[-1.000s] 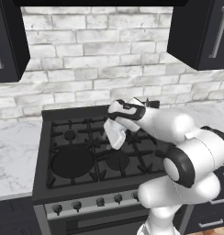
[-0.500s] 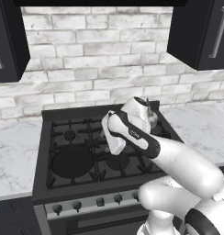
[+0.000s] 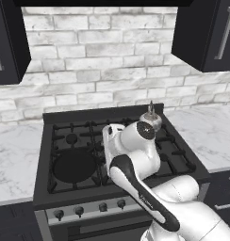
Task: Pick the pan from the cabinet and place it on the stove. Then turn on the stove burner for the pan.
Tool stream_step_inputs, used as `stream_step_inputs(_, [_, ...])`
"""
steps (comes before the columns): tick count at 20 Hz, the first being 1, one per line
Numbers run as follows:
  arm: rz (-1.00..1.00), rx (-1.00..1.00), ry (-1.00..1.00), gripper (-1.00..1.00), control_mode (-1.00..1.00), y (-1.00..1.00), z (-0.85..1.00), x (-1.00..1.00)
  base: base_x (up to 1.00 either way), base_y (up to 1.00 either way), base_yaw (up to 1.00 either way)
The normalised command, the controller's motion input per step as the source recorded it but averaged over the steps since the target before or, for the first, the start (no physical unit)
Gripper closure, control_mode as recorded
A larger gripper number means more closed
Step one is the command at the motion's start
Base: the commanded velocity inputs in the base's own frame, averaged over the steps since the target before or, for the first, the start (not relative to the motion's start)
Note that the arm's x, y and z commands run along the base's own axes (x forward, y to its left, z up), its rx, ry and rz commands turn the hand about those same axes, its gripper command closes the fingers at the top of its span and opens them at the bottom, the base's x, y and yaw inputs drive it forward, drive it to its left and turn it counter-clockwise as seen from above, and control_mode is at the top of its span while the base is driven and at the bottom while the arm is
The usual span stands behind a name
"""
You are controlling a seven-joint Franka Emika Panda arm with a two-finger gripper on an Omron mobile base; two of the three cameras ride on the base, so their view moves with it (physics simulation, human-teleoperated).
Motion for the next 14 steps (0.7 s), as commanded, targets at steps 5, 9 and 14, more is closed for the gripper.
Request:
stream_step_inputs(5, [-0.10,-0.06,-0.26,-1.00,-1.00,0.46,0.11,-0.68,0.00,0.00,0.00])
stream_step_inputs(9, [-0.01,-0.28,-0.22,-1.00,-1.00,0.67,0.00,-0.56,0.00,0.00,0.00])
stream_step_inputs(14, [-0.01,-0.40,-0.23,-1.00,-1.00,0.67,0.00,-0.58,0.00,0.00,0.00])
